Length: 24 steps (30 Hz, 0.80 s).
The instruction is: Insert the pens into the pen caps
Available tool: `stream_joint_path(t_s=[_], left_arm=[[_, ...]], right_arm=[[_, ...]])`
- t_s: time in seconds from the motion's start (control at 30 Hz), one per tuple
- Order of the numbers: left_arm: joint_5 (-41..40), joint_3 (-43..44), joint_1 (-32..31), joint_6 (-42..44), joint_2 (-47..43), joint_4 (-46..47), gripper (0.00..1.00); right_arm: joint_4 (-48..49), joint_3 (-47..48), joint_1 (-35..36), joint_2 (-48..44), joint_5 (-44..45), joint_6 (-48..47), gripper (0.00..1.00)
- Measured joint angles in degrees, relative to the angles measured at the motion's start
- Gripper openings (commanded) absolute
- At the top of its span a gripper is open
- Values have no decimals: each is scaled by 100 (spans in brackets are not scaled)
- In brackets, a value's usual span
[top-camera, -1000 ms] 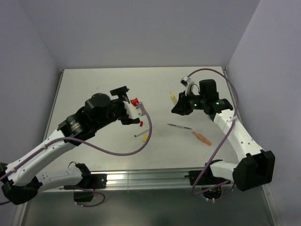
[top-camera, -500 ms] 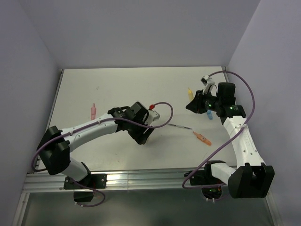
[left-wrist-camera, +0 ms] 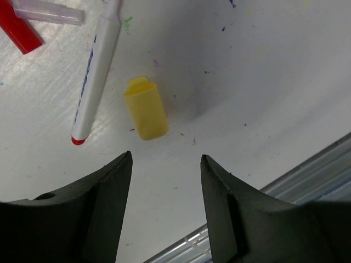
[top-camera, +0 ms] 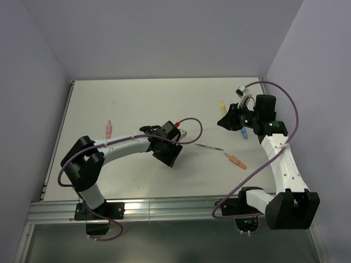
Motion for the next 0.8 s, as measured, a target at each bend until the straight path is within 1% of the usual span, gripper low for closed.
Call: stream_joint_path(t_s=[0.3,0.6,0.7,0.73,0.8], left_arm=[[-238,245,0,-164,721,83,57],[-501,463,-7,-225,1038,-20,49],[-577,538,-7,-236,1099,-103,41],[-584,553,-7,-234,1110,-118,35],[-616,564,4,-205,1117,-136,30]], right_arm=[[-15,101,-181,142,-131,42,0],[-20,107,-280,177,-162,42,0],[-39,109,-319,181,-157,39,0],[-66,122,-330,181,-155,39,0],[-120,175,-339,181,-136,33,0]])
